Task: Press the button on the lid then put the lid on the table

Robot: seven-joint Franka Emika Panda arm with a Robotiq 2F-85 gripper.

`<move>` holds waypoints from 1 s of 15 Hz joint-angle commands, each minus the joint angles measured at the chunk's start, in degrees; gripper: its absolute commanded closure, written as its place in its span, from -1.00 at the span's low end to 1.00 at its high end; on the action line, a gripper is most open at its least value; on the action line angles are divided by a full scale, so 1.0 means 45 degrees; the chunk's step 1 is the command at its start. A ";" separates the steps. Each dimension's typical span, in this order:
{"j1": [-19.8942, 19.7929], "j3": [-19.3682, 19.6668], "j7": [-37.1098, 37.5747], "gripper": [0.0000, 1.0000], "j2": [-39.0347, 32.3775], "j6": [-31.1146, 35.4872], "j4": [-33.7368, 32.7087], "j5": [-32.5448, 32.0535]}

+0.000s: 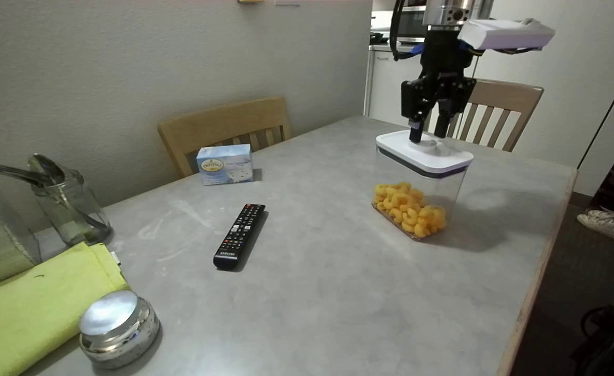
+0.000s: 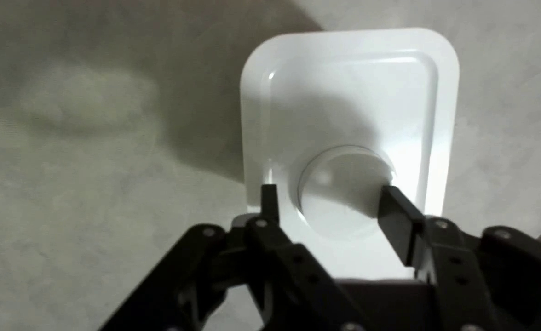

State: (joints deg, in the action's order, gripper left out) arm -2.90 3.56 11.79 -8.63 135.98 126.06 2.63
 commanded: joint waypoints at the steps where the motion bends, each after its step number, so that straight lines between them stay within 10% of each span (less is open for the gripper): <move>1: -0.0020 0.0065 -0.0079 -0.83 -0.0311 0.0100 -0.0273 -0.0004; 12: 0.0114 -0.0096 -0.0240 -1.00 -0.1218 -0.0074 -0.1206 0.0083; 15: 0.0124 -0.0089 -0.0280 -0.53 -0.1410 -0.0103 -0.1398 0.0090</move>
State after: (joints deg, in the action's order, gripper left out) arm -2.34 3.17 11.70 -13.36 135.98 121.56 2.64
